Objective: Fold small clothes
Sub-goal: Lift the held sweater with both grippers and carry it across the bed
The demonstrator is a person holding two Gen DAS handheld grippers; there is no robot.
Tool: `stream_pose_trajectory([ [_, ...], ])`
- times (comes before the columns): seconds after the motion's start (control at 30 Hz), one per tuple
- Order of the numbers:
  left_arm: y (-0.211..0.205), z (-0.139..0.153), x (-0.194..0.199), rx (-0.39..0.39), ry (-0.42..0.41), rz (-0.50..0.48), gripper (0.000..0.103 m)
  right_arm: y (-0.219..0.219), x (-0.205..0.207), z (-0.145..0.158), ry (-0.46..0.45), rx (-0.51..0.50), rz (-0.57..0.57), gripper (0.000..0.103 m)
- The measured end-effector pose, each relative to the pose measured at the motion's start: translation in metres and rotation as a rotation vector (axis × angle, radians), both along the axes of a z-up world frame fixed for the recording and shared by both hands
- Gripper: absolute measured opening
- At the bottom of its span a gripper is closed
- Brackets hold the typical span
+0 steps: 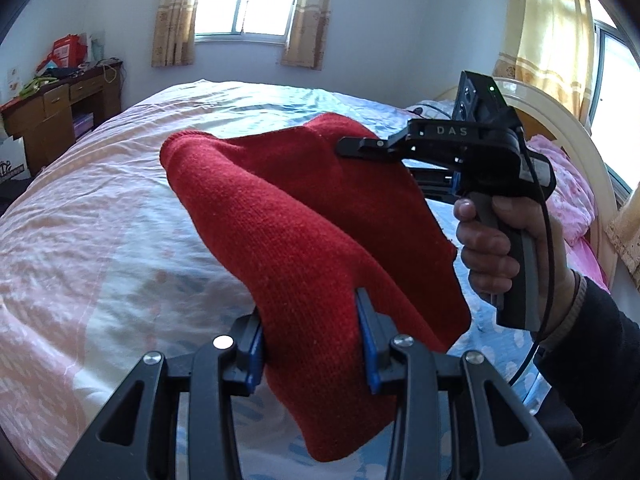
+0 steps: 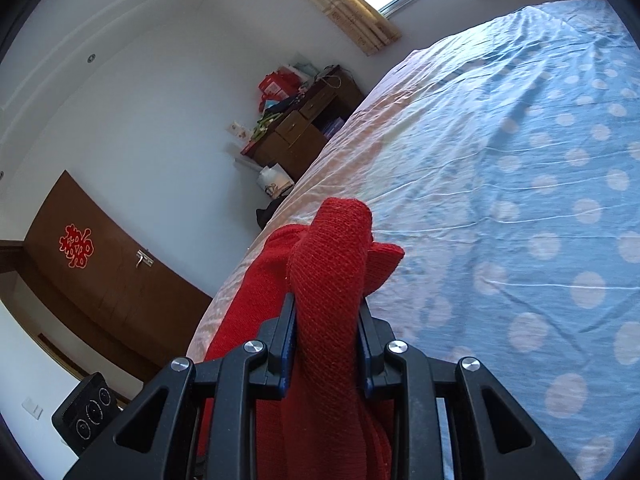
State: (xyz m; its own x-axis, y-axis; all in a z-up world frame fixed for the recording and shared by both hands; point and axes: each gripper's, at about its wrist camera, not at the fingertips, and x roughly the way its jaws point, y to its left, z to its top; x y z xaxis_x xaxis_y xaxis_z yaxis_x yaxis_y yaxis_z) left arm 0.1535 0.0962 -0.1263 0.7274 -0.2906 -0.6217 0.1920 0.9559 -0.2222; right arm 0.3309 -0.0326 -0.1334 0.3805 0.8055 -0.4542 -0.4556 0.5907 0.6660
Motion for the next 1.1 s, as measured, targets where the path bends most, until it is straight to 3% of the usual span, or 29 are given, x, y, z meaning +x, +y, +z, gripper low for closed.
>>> stream_pose_trajectory([
  [0.63, 0.039, -0.029, -0.014, -0.038, 0.054, 0.106, 0.040, 0.085, 0.006, -0.019, 0.005, -0.116, 0.081, 0.026],
  [0.83, 0.045, -0.038, -0.020, -0.055, 0.065, 0.112, 0.040, 0.087, 0.006, -0.021, 0.010, -0.121, 0.085, 0.026],
  [1.1, 0.047, -0.047, -0.023, -0.077, 0.061, 0.129, 0.046, 0.076, 0.016, -0.040, 0.085, -0.090, 0.044, 0.026],
])
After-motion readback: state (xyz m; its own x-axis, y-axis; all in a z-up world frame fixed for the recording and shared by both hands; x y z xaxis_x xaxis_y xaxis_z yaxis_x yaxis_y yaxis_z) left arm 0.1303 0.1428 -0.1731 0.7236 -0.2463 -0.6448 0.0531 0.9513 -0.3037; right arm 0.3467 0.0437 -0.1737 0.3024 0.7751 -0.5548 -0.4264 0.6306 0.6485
